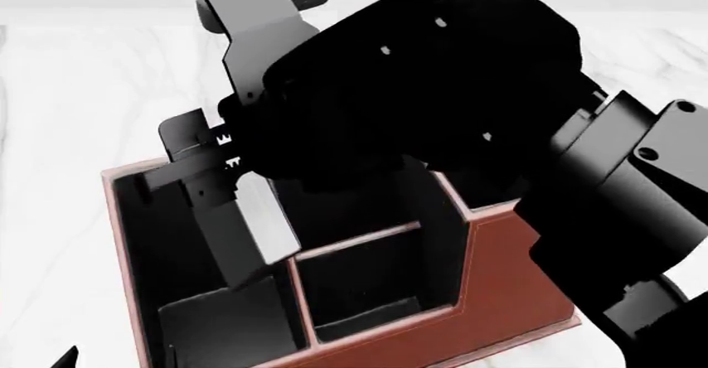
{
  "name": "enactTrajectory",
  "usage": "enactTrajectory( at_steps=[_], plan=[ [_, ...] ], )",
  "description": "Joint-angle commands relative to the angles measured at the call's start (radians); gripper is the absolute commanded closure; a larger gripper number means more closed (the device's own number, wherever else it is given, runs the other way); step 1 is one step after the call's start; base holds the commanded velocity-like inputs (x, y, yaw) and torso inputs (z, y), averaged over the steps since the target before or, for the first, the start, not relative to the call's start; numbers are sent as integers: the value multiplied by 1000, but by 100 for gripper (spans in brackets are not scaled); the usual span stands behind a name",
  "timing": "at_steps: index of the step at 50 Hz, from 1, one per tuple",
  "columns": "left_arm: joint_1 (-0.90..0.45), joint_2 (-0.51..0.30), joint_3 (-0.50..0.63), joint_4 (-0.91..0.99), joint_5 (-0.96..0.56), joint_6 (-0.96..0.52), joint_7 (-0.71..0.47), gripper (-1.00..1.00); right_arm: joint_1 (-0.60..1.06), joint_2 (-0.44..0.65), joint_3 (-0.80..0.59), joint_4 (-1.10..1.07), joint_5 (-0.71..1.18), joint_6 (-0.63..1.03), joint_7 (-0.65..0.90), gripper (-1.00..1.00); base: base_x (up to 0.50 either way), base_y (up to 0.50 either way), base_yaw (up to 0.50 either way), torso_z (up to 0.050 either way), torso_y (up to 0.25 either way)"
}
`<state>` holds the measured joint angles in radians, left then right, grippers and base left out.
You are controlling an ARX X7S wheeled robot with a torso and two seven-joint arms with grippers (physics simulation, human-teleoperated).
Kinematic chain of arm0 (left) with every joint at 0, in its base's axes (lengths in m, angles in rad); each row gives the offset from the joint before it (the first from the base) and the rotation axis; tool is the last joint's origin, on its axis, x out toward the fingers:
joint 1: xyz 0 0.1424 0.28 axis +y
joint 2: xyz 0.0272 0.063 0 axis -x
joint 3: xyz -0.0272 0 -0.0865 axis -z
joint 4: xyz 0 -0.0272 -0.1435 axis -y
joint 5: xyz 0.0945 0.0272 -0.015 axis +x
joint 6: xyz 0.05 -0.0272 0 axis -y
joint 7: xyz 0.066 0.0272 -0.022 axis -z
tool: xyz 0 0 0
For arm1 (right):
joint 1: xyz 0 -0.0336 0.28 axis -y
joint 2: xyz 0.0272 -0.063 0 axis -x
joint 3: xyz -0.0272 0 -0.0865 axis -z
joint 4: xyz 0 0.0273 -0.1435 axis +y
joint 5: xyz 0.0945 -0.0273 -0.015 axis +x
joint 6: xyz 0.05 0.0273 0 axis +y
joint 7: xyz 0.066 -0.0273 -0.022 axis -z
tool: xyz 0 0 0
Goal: Pick up the book and place it in the left compartment of the caddy.
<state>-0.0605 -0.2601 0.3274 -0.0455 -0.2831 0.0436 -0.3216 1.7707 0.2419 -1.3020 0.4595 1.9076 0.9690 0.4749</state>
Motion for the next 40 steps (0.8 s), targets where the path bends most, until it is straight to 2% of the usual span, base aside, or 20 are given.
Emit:
enactTrajectory(
  at_steps=[1, 20, 40],
  plan=[
    [-1, -3, 3, -2, -2, 4, -3, -100, -23, -38, -4, 59, -57, 5, -41, 100, 0, 0, 0, 0, 0],
    [-2, -8, 10, 1, -6, 4, -7, -100, -79, -79, -32, 114, -124, -45, -149, 100, 0, 0, 0, 0, 1],
    [-5, -11, 18, -6, -8, 10, -9, -100, -162, -173, -103, 253, -265, -158, -292, 100, 0, 0, 0, 1, 1]
  ],
)
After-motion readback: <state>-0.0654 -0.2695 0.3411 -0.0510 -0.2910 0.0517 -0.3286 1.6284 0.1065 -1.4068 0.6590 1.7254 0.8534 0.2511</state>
